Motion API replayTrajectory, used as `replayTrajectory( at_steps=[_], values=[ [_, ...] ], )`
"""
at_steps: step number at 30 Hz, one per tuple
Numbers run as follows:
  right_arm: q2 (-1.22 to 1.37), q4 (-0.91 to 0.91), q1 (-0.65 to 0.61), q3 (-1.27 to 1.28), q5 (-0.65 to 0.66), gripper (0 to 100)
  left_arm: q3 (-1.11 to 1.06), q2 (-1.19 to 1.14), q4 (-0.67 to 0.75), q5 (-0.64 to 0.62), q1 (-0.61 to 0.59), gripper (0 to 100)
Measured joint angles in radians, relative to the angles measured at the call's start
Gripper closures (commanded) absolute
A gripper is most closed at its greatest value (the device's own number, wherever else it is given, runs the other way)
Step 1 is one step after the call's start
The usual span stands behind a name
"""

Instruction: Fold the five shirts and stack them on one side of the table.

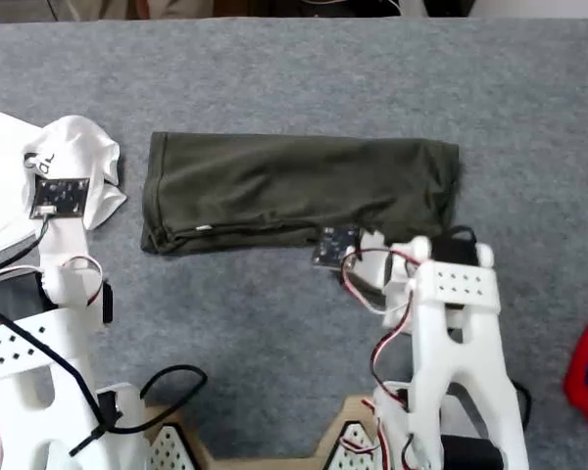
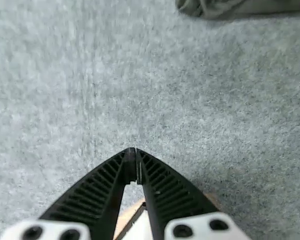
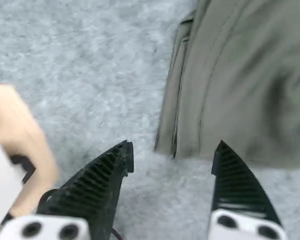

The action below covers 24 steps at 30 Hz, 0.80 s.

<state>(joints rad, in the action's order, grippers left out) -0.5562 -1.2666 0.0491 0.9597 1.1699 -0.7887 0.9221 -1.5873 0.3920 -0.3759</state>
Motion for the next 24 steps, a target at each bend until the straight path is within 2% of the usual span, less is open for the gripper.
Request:
replayTrajectory(
  at_steps=[7,18,24],
  values=[
    [0.0,0.192,-0.066,0.106,-0.064,72.8,-0.003,0.0,0.009,-0.011,-0.002,98],
    [0.002,0.419,-0.063,0.227,-0.072,72.8,-0.003,0.0,0.009,-0.011,-0.002,98],
    [0.18,0.476,-0.037,0.176,-0.072,72.8,-0.003,0.0,0.009,-0.011,-0.002,98]
  ],
)
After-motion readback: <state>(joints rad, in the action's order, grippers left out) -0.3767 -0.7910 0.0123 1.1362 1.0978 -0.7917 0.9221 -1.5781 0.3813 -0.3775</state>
